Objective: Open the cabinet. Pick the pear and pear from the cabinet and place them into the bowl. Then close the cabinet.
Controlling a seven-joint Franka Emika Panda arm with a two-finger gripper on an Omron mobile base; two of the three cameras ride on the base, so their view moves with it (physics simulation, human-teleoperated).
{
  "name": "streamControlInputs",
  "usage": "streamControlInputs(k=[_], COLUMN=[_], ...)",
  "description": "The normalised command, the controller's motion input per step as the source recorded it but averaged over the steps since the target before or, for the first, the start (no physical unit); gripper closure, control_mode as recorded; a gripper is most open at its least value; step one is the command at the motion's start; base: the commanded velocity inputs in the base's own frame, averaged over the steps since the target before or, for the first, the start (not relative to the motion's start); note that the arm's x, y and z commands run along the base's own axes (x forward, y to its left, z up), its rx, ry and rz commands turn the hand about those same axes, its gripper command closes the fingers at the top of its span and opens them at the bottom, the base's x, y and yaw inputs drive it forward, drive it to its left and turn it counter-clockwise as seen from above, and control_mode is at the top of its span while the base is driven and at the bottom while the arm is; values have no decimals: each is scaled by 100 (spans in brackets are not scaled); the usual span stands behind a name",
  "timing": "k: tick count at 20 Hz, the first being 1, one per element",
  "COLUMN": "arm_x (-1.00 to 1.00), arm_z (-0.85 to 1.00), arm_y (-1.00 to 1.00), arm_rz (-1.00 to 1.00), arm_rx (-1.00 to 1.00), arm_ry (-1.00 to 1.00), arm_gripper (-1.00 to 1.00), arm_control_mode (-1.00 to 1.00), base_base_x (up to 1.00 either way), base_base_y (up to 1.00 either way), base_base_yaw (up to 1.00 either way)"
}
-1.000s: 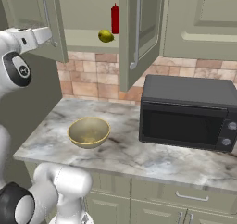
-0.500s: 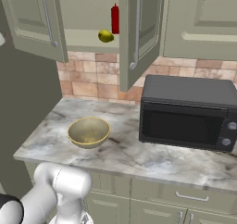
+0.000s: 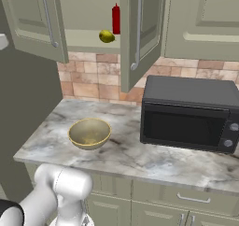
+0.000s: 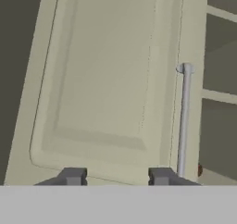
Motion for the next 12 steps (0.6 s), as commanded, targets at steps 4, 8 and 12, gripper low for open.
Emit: streamControlInputs(k=[4,8,12], arm_x=[0,3,5], arm_z=[4,0,0], arm_y=[-100,-100,-100], arm_rz=[0,3,16], arm_rx=[44,39,33], arm_ry=[-14,-13,0], arm_gripper=[-100,-100,-100], arm_control_mode=[-100,-100,-100], base_base_x=[0,0,0], base_base_y=[0,0,0], base_base_yaw=[0,0,0])
